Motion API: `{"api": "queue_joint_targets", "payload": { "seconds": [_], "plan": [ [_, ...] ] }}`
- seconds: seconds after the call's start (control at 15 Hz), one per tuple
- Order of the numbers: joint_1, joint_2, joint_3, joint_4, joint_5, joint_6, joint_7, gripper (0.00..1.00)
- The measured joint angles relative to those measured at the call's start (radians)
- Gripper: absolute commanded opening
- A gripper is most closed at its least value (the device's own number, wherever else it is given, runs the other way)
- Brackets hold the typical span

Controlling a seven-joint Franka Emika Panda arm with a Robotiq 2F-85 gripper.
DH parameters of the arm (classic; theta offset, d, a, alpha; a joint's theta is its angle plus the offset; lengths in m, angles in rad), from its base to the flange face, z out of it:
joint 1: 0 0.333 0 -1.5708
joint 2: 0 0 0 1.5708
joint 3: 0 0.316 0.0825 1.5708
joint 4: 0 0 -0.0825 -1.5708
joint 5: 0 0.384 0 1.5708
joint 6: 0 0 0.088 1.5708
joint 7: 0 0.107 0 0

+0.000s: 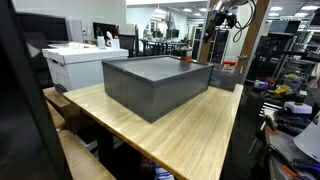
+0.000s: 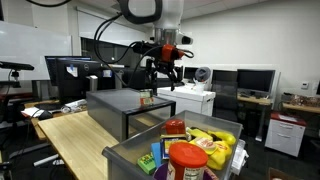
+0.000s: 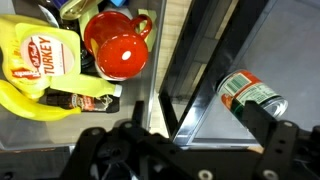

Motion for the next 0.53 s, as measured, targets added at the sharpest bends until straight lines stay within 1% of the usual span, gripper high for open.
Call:
{"api": "queue_joint_targets", "payload": {
  "seconds": [0.13,0.53],
  "plan": [
    [-0.002,0.005,-0.010,0.000,0.000,0.003,0.006,1.00],
    [-0.018,0.031,-0.046,0.001,0.000,0.062,0.081,1.00]
  ]
}}
